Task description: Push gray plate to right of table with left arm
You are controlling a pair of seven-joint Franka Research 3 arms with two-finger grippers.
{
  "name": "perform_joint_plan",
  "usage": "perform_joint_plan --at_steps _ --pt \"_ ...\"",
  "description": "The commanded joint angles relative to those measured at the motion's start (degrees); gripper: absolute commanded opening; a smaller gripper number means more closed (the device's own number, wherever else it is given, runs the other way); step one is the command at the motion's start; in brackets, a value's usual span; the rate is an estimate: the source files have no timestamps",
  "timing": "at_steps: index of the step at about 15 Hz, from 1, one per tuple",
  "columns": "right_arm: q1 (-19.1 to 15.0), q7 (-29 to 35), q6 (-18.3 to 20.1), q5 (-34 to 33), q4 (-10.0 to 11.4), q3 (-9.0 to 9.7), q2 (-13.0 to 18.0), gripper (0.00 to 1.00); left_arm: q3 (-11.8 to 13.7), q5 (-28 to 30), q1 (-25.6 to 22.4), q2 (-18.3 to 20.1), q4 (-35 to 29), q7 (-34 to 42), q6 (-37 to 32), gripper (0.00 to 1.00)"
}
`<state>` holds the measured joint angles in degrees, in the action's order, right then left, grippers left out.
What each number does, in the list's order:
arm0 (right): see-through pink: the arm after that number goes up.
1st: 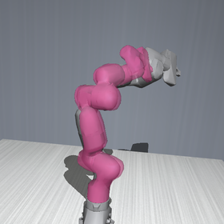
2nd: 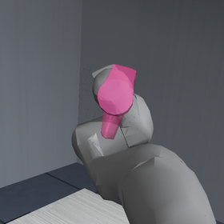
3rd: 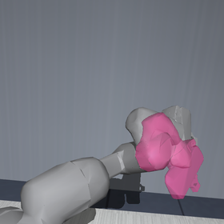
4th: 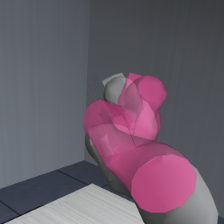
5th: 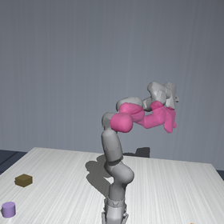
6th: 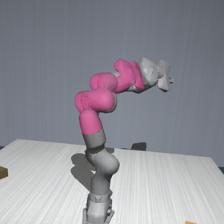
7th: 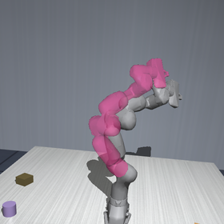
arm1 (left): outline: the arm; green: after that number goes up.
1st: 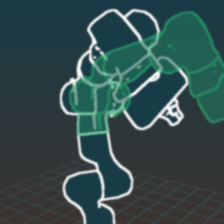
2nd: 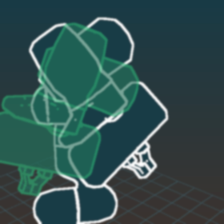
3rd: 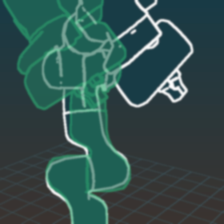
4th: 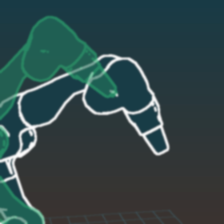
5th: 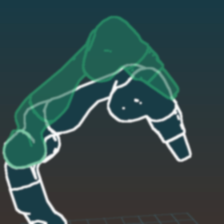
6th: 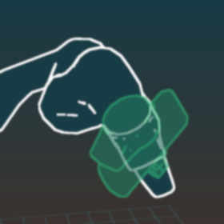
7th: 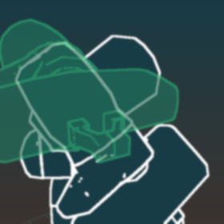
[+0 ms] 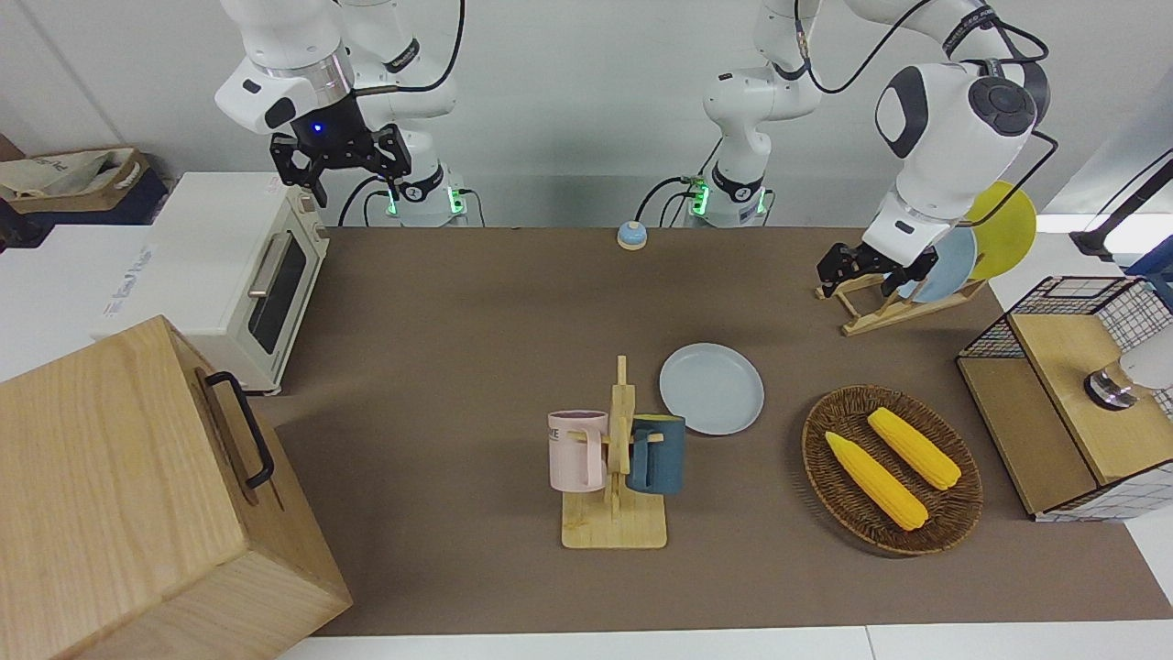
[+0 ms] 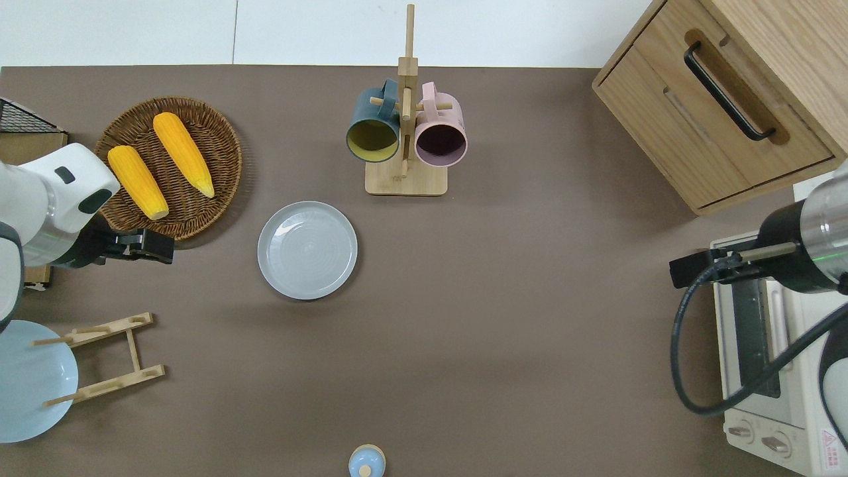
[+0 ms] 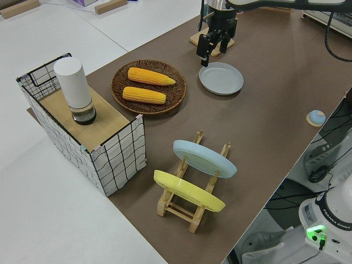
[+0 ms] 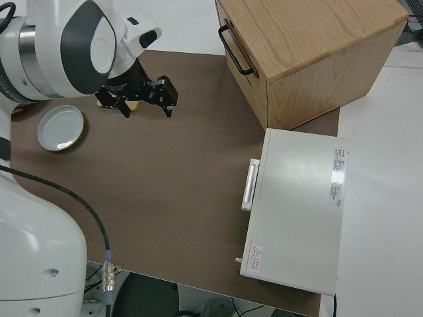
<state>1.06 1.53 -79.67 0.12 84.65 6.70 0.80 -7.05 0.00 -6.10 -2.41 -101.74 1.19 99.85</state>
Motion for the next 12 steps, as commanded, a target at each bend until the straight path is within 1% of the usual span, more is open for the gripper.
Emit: perform_joint_plan --at_steps 1,3,12 --pt "-1.15 0.05 0.83 0.59 -0.46 0.86 0.17 0.983 1.07 0.79 0.04 1.62 -1.88 -2.3 -1.91 1.0" --pt "-1.15 0.05 0.83 0.59 -0.46 0.86 0.17 0.983 1.16 0.88 0.03 1.53 -1.88 -3.48 -1.76 1.0" --pt "-1.15 0.14 0.83 0.59 -0.46 0.86 0.17 0.983 1.08 0.18 0.82 1.27 -1.88 -2.6 -1.67 1.0"
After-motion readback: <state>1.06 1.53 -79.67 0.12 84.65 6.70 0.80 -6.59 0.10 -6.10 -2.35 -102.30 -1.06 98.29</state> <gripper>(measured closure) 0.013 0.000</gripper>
